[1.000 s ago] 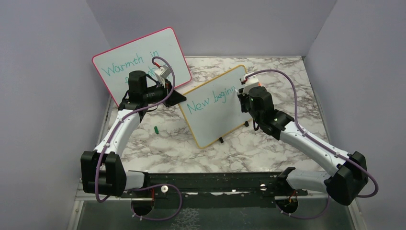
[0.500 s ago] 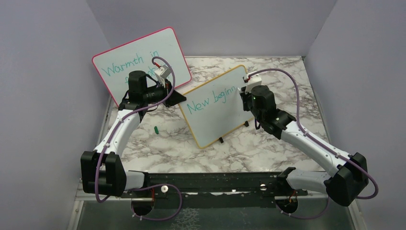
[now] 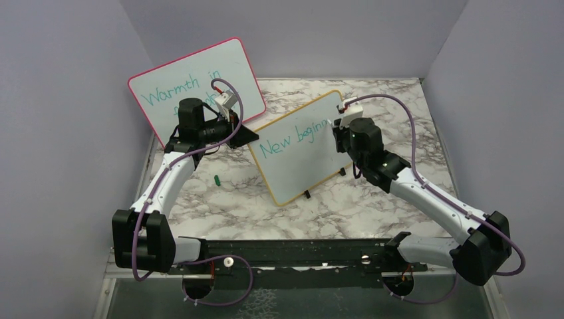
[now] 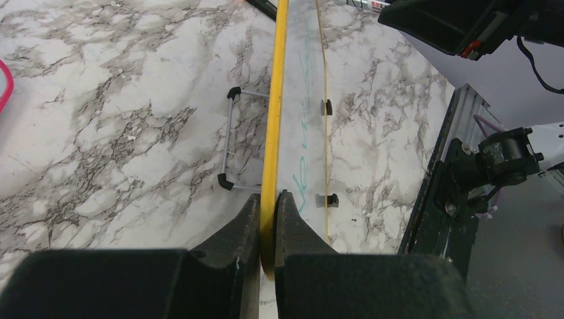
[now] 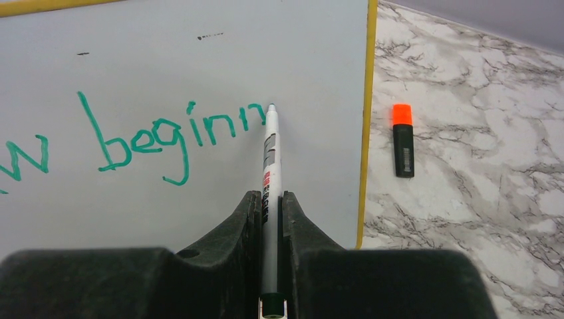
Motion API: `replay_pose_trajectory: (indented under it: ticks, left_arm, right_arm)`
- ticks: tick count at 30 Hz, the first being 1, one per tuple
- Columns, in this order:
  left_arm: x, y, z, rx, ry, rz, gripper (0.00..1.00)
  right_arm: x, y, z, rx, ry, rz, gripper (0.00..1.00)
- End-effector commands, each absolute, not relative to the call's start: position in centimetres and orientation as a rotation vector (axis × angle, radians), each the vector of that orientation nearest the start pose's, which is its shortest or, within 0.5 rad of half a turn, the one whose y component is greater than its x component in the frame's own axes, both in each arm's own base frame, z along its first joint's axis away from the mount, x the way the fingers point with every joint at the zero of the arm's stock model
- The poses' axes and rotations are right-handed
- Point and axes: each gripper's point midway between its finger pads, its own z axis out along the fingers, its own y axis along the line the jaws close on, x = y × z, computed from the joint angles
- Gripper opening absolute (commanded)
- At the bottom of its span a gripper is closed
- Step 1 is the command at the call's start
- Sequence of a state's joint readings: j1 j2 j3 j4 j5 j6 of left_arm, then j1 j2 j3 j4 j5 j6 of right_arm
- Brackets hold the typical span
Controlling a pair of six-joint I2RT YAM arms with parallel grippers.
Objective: Write a sentence on the whiteboard
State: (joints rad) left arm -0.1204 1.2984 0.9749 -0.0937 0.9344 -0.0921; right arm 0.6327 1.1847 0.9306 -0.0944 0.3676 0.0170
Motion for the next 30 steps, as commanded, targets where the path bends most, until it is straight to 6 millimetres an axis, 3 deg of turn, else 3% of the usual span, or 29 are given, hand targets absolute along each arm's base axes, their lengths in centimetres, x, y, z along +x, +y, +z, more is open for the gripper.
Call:
replay_pose_trajectory:
  ticks: [1,8,16,30]
  left_arm:
    - [33.2,-17.5,21.0,0.629,1.926,-0.959,0.0]
    - [33.2,-17.5,21.1,0.63,1.924,-0.959,0.0]
    - [33.2,-17.4,21.1,0.631,1.922,-0.957,0.0]
    - [33.3,-17.4,21.0,0.624,1.928,-0.95,0.0]
  right_arm:
    - [35.6,18.3,26.0,-0.315,1.794,0.127,0.0]
    - [35.9,18.5,26.3,-0.309,1.783,0.131,0.0]
    - [36.2,18.4,25.3,-0.317,1.809,0.121,0.0]
    - [34.6,17.5,24.4,-0.317,1.842,0.126,0.0]
